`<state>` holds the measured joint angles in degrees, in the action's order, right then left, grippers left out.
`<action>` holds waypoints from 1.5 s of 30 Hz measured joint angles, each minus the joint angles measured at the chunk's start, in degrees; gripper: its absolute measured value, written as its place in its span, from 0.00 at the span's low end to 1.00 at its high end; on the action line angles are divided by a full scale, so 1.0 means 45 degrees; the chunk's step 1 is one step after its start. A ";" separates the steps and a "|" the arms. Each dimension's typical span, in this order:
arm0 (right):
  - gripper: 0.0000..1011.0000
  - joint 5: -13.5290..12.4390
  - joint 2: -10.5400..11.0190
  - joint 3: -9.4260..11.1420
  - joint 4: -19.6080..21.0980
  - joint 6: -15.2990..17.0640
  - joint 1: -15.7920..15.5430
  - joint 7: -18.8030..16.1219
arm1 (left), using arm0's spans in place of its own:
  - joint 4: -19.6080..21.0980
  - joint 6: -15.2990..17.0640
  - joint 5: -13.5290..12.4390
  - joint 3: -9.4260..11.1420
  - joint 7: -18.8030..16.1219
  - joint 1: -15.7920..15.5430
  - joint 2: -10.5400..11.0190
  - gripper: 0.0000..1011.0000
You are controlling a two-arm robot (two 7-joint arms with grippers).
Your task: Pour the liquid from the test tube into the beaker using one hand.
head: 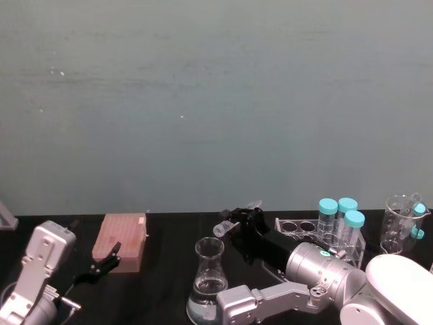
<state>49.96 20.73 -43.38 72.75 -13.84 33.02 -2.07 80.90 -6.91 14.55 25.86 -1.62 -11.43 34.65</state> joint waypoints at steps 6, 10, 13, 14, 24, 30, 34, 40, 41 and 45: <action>0.21 0.0284 0.0073 -0.0174 -0.0045 0.0040 0.0089 0.0071 | 0.0000 0.0001 0.0000 0.0000 0.0000 0.0000 -0.0001 0.99; 0.21 0.0423 0.0112 -0.0268 -0.0072 0.0045 0.0139 0.0123 | 0.0000 0.0001 0.0000 0.0001 0.0000 -0.0001 -0.0001 0.99; 0.21 0.0530 0.0130 -0.0340 -0.0088 0.0045 0.0182 0.0179 | 0.0000 0.0000 0.0000 0.0000 0.0000 -0.0001 0.0000 0.99; 0.21 0.0557 0.0135 -0.0360 -0.0093 0.0045 0.0194 0.0193 | 0.0000 0.0001 0.0000 0.0000 0.0001 0.0000 -0.0001 0.99; 0.21 0.0926 0.0195 -0.0576 -0.0213 0.0012 0.0342 0.0553 | 0.0000 0.0000 0.0000 0.0000 0.0000 0.0000 -0.0001 0.99; 0.21 0.1098 0.0233 -0.0672 -0.0252 -0.0009 0.0410 0.0725 | 0.0000 0.0000 0.0000 0.0000 0.0000 0.0000 -0.0001 0.99; 0.21 0.1164 0.0238 -0.0712 -0.0291 -0.0018 0.0452 0.0811 | 0.0000 0.0001 0.0000 0.0001 0.0001 0.0000 -0.0001 0.99; 0.21 0.1251 0.0237 -0.0761 -0.0350 -0.0010 0.0514 0.0913 | 0.0001 0.0000 0.0000 0.0000 0.0000 -0.0001 0.0000 0.99; 0.21 0.1271 0.0237 -0.0775 -0.0363 -0.0008 0.0530 0.0929 | 0.0000 0.0001 0.0000 0.0000 0.0000 0.0000 -0.0001 0.99; 0.21 0.1318 0.0237 -0.0803 -0.0386 -0.0006 0.0570 0.0974 | 0.0001 0.0001 0.0000 0.0000 0.0000 0.0000 -0.0001 0.99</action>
<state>55.89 21.80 -46.99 71.02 -13.87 35.58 2.32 80.90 -6.90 14.55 25.86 -1.62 -11.43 34.64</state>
